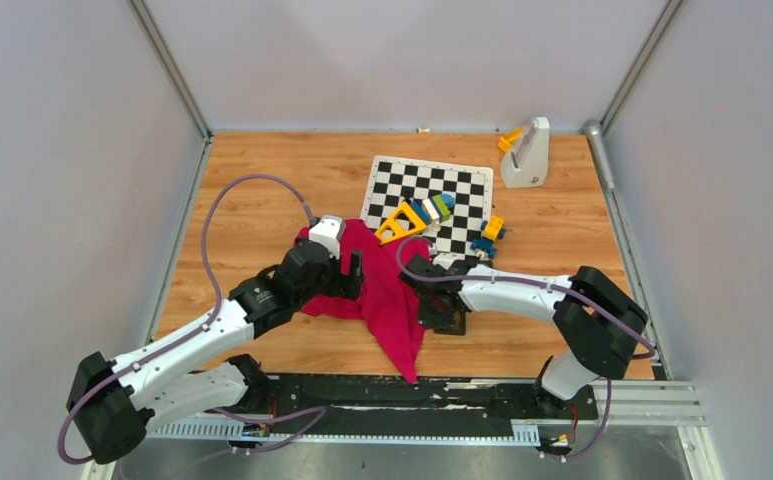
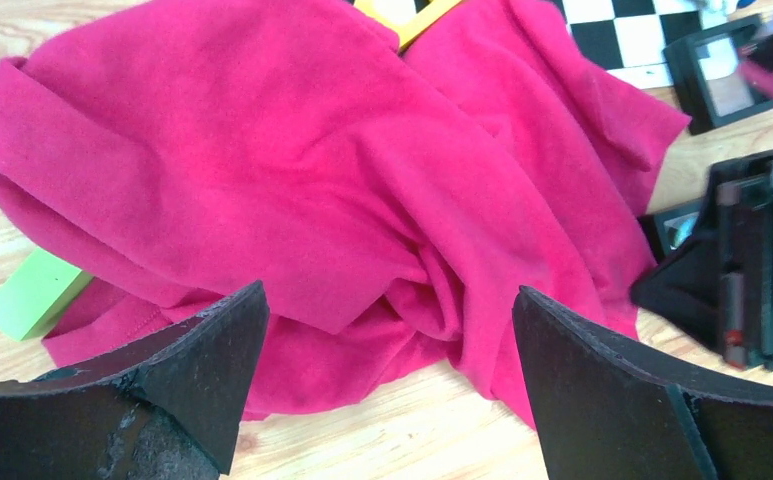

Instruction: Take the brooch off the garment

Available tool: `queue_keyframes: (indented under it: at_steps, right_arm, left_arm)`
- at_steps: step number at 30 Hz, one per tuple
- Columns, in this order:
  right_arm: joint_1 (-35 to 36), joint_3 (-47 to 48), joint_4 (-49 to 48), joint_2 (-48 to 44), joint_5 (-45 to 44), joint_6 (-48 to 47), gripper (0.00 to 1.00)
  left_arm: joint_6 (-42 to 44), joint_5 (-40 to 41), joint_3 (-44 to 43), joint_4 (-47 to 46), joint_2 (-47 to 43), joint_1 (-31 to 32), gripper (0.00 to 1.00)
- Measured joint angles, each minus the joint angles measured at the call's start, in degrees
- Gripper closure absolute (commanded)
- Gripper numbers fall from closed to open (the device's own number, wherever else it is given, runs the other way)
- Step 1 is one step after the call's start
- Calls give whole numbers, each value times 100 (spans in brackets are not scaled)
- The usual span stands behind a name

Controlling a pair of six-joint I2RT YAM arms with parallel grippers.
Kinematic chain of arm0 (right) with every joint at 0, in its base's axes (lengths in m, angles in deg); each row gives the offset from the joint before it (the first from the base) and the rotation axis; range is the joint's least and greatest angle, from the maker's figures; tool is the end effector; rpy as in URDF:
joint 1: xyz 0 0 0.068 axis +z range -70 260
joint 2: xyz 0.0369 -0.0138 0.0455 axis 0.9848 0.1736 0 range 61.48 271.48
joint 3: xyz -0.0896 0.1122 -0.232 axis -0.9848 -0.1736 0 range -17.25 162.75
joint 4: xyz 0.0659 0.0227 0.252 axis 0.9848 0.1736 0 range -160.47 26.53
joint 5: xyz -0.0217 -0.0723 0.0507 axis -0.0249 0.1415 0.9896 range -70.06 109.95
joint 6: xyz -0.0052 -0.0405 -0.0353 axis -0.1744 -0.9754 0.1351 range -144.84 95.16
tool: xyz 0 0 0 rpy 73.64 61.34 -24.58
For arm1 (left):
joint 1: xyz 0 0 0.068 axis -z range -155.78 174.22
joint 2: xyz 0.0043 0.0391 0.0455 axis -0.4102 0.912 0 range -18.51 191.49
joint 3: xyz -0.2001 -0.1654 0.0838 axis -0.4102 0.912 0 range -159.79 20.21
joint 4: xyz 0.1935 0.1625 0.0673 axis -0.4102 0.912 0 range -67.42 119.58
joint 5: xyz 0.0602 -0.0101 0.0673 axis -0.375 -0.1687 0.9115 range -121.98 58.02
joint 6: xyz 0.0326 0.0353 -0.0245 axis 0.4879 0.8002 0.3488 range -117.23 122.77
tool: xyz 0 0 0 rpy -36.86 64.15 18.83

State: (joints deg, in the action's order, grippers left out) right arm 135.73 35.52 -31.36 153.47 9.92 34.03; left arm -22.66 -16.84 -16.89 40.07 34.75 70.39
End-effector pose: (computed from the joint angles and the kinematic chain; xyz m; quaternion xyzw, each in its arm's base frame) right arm 0.1621 0.2270 0.1620 0.0360 0.9904 0.0383 0.1278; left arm 0.1482 -0.1409 0.2545 0.0961 0.8707 -0.1796 0.4476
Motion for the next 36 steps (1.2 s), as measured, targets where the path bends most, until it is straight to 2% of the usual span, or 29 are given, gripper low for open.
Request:
queue_keyframes:
  at_steps: [8,15,17,18,20,22,25,29,36]
  right_arm:
    - [-953,-837,-2,-796,-138,-87,100]
    - [-1880,-1344,9,-1458,-79,-385,100]
    - [-2074,-1425,2,-1738,42,-562,90]
    - [-2092,-1427,-26,-1878,173,-671,79]
    - [-2011,-1405,-166,-2140,483,-861,65]
    - [-1838,-1268,-240,-2271,726,-1091,58]
    - [-1598,-870,-479,-2229,1095,-1436,56]
    - [-1471,-243,-905,-1777,1598,-1773,52]
    - [-1467,232,-1558,-525,2188,-1982,51]
  left_arm:
    - [-199,-179,-2,-24,870,-498,3]
    - [-278,-358,-2,-153,1016,-1069,3]
    - [-264,-369,-2,-149,986,-1145,4]
    - [-254,-372,-4,-142,951,-1198,5]
    - [-210,-404,-68,-31,859,-1366,5]
    - [-151,-402,-199,70,811,-1611,6]
    - [-2,-358,-505,85,802,-1998,6]
    - [479,-352,-955,-17,975,-2186,5]
    - [1606,-846,-2024,-66,2321,-2238,5]
